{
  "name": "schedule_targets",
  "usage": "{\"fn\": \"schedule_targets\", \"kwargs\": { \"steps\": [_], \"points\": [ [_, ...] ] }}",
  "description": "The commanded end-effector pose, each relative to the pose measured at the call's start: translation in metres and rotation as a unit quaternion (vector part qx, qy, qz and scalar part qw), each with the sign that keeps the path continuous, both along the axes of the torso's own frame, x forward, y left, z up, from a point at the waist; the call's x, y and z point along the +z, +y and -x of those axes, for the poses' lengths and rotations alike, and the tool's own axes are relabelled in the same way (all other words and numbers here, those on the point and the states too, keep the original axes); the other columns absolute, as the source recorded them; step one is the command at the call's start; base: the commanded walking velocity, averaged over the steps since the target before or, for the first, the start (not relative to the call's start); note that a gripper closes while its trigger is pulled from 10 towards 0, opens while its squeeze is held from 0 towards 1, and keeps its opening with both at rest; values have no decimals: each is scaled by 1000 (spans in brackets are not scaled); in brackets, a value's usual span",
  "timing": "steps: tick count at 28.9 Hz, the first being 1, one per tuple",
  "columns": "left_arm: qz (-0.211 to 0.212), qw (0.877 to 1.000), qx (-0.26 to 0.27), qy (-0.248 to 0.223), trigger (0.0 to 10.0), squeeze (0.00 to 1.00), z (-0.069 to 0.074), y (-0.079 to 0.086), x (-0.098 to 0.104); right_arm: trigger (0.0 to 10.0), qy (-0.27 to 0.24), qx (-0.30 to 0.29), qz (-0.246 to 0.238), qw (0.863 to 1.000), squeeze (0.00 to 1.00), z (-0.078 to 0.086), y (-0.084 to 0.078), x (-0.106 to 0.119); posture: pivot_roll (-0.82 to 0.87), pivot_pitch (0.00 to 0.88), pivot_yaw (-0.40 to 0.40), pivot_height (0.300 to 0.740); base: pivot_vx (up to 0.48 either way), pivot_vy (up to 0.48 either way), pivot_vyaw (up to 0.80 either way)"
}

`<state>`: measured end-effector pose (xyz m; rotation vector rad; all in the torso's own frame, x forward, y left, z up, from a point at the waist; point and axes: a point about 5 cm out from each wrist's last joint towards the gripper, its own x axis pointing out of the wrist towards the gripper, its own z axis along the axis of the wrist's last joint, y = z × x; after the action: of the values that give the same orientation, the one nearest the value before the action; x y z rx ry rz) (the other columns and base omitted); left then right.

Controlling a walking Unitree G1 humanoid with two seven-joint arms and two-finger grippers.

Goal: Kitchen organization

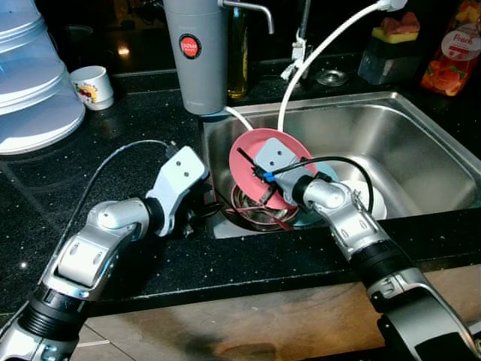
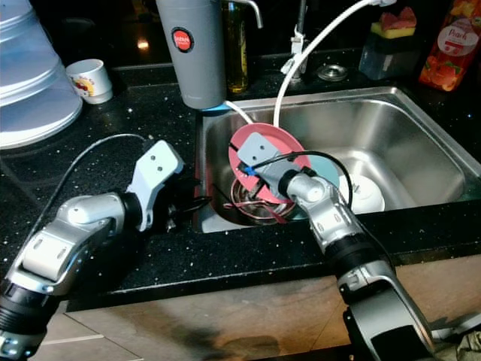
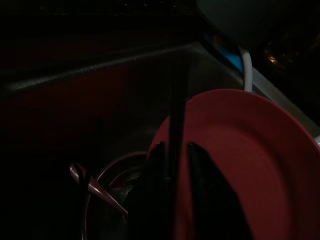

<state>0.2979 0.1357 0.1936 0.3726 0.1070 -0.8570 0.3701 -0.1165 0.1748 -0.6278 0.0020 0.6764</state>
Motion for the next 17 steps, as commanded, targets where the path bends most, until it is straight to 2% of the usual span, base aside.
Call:
{"fn": "schedule_targets", "kwargs": {
  "steps": [1,3,4,7,11,12,14,16,17],
  "points": [
    [-8,1000,-1,-6,10000,0,1,1,1,10000,24,-12,-4,1000,1000,1,-8,-12,34,56,45,740,0,0,0],
    [-8,1000,0,-8,10000,0,1,2,1,10000,19,-15,-1,1000,1000,1,-8,-12,34,56,45,740,0,0,0],
    [-6,1000,4,-12,10000,0,0,2,2,10000,3,-25,-2,1000,0,0,-8,-8,35,56,45,740,0,0,0],
    [-1,1000,16,-26,10000,0,-3,4,6,10000,-44,-49,-24,998,0,-4,-8,6,35,56,45,740,0,0,0],
    [1,999,22,-29,10000,0,-4,5,7,10000,-54,-52,-32,997,0,-4,-8,10,35,56,43,740,0,0,0],
    [13,998,42,-36,10000,0,-6,9,10,10000,-89,-60,-62,992,0,-5,-8,24,36,56,42,740,0,0,0],
    [33,995,77,-53,10000,0,-11,15,16,10000,-125,-82,-124,981,0,-5,-10,42,37,57,39,740,0,0,0],
    [48,991,106,-69,10000,0,-14,20,21,10000,-135,-101,-187,968,0,-4,-12,53,37,57,39,740,0,0,0],
    [48,991,106,-69,10000,0,-14,20,21,10000,-135,-101,-187,968,0,-4,-12,53,37,57,39,740,0,0,0]
  ]
}}
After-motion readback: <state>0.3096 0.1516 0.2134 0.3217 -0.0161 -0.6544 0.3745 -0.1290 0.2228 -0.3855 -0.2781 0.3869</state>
